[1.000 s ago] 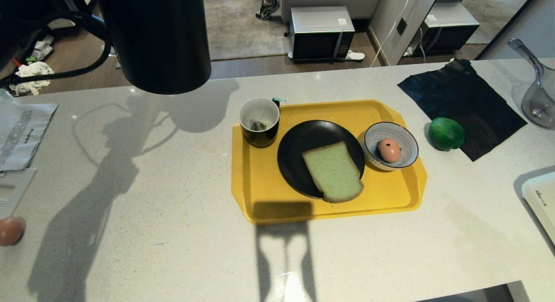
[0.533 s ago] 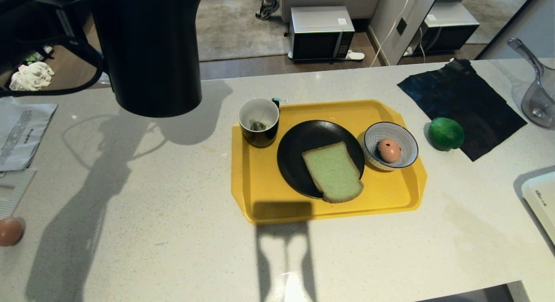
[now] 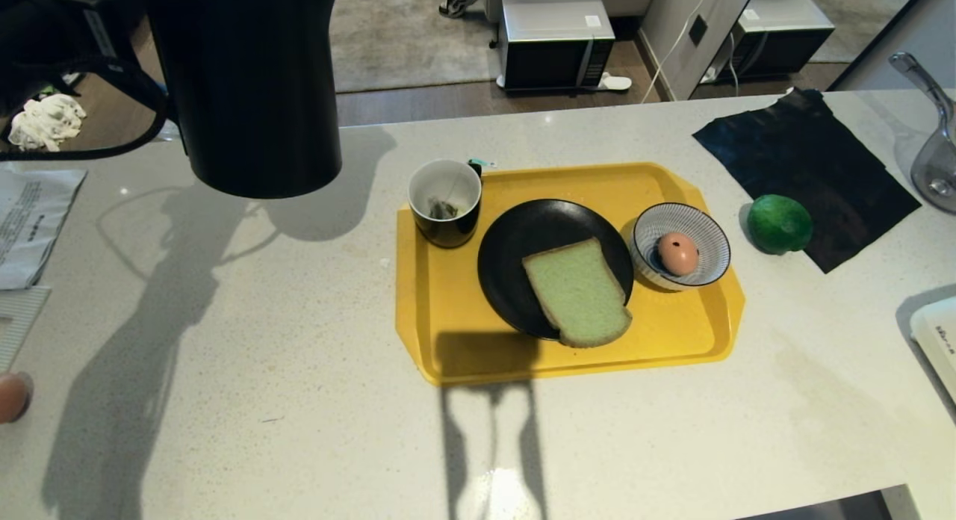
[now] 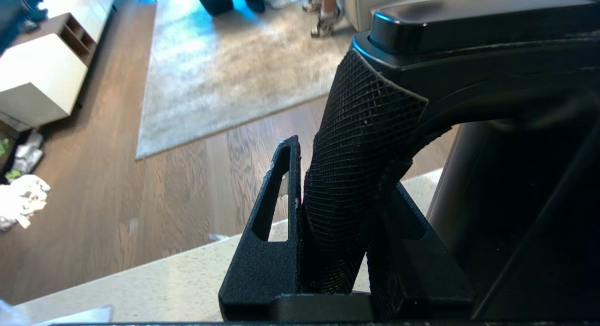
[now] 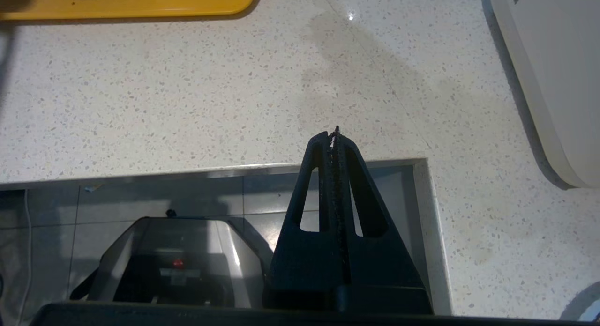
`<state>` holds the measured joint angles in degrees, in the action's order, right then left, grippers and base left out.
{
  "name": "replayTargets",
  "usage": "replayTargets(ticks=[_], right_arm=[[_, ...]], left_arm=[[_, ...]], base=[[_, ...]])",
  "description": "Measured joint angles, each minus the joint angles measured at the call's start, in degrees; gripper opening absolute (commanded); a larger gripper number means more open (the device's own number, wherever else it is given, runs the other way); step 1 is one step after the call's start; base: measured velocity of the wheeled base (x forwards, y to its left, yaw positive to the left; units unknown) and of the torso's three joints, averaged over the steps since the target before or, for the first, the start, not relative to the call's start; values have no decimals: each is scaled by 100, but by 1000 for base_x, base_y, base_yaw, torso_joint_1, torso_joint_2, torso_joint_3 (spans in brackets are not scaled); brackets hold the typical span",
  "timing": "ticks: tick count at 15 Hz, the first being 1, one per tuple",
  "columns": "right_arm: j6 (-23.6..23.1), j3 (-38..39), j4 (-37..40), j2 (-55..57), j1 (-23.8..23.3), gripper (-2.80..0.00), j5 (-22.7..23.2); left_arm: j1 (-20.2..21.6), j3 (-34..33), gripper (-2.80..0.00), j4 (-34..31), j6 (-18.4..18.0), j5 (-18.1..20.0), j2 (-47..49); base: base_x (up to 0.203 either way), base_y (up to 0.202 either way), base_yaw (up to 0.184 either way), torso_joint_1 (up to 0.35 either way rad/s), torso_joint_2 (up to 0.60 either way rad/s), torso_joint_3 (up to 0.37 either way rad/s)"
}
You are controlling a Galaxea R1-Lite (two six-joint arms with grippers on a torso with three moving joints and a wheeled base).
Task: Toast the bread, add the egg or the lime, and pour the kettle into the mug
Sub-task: Pour water into a cup
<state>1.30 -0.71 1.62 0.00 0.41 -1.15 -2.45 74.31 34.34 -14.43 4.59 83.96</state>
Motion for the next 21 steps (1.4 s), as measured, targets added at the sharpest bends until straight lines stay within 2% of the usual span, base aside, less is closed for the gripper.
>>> replayTargets(ticks=[3, 10, 14, 18, 21], right_arm=[[2, 0, -2, 0, 0, -280, 2], [2, 0, 2, 0, 0, -280, 2], [2, 0, 1, 0, 0, -280, 0], [2, 0, 0, 0, 0, -280, 0], [2, 0, 0, 0, 0, -280, 1]], left_arm=[[-13, 40, -280, 9, -97, -16, 2], [-27, 353, -280, -41, -675, 76, -5], [-94, 688, -280, -815, -1256, 880, -26], [-395, 886, -280, -1180, -1756, 926, -48], [-434, 1081, -280, -1479, -2117, 927, -48]], base=[[0, 0, 0, 1, 3, -194], [0, 0, 0, 3, 1, -77], [0, 0, 0, 0, 0, 0], [0, 0, 0, 0, 0, 0], [0, 0, 0, 0, 0, 0]])
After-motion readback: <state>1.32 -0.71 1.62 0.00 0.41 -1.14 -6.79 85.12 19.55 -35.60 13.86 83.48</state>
